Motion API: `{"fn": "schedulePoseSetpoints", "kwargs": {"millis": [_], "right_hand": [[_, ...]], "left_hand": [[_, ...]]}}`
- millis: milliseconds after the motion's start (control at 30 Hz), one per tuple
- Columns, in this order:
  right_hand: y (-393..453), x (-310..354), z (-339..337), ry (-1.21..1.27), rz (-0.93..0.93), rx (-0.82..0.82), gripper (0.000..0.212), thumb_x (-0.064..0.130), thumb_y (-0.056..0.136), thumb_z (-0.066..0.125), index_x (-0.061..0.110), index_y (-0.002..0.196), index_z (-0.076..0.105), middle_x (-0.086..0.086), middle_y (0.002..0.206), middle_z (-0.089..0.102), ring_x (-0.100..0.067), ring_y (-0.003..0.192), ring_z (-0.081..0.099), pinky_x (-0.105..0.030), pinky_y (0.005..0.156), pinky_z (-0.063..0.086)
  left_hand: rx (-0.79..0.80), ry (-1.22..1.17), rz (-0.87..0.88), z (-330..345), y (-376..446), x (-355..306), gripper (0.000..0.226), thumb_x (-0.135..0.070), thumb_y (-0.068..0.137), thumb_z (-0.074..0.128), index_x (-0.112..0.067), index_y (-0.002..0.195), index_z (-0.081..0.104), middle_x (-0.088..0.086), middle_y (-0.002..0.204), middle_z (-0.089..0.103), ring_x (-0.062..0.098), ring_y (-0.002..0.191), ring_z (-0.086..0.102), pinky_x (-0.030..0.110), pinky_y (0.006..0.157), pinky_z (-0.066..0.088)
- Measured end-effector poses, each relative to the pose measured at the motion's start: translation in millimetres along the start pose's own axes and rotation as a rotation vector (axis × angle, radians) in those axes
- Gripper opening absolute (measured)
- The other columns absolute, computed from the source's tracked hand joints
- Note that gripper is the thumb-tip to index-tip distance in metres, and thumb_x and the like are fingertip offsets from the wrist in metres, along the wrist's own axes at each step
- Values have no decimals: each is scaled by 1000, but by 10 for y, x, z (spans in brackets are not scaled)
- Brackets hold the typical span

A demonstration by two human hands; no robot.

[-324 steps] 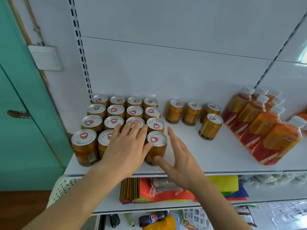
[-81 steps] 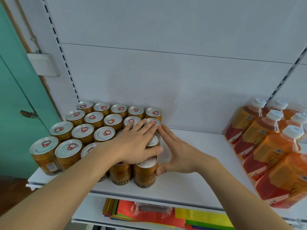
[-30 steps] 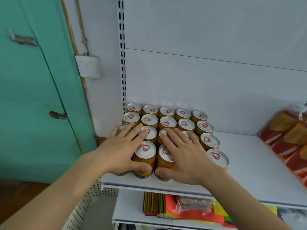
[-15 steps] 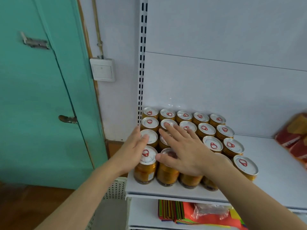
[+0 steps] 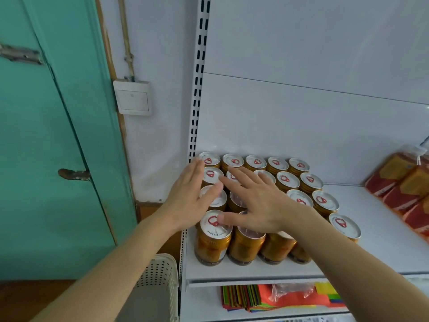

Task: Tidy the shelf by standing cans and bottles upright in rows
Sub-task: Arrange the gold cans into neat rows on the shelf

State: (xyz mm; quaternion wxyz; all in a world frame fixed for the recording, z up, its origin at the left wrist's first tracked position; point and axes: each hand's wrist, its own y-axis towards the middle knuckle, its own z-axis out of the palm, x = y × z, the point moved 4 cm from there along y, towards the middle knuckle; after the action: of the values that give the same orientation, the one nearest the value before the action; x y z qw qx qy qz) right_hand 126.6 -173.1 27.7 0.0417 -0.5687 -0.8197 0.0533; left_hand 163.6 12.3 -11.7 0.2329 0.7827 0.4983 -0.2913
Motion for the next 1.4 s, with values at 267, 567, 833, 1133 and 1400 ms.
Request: {"fn": "schedulePoseSetpoints", "kwargs": {"millis": [267, 567, 833, 1133, 1400], "right_hand": [[86, -54, 119, 23, -14, 29, 107, 104, 77, 6, 47, 167, -7, 11, 177, -16, -17, 164, -15, -60, 130, 2], [85, -84, 47, 83, -12, 19, 103, 103, 80, 12, 51, 165, -11, 12, 177, -18, -18, 163, -17, -62, 130, -2], [150, -61, 89, 35, -2, 69, 107, 106, 75, 9, 52, 164, -13, 9, 176, -20, -21, 162, -22, -63, 130, -2], [158, -59, 109, 17, 2, 65, 106, 106, 75, 6, 51, 164, -15, 11, 176, -21, -21, 162, -22, -61, 130, -3], [2, -85, -54, 31, 41, -16, 103, 103, 81, 13, 50, 166, -7, 9, 177, -18, -22, 163, -18, -62, 130, 0]], "left_hand": [[119, 141, 52, 105, 210, 33, 94, -83, 94, 22, -31, 168, -5, -15, 175, -18, 8, 161, -14, 50, 132, 9], [-26, -257, 18, -154, 339, 17, 75, -76, 100, 14, -45, 166, -1, -25, 174, -6, -5, 157, -7, 39, 132, 3], [33, -89, 19, 100, 432, 128, 65, -61, 108, 8, -39, 167, -5, -19, 175, -14, -1, 158, -16, 38, 133, -3], [55, -2, 1, 117, 487, 138, 71, -66, 104, 8, -37, 168, -4, -17, 175, -16, 3, 157, -22, 41, 132, -5], [16, 165, 44, -127, 527, 76, 101, -95, 83, 4, -40, 167, -3, -12, 176, -13, 14, 161, -16, 53, 132, 6]]}}
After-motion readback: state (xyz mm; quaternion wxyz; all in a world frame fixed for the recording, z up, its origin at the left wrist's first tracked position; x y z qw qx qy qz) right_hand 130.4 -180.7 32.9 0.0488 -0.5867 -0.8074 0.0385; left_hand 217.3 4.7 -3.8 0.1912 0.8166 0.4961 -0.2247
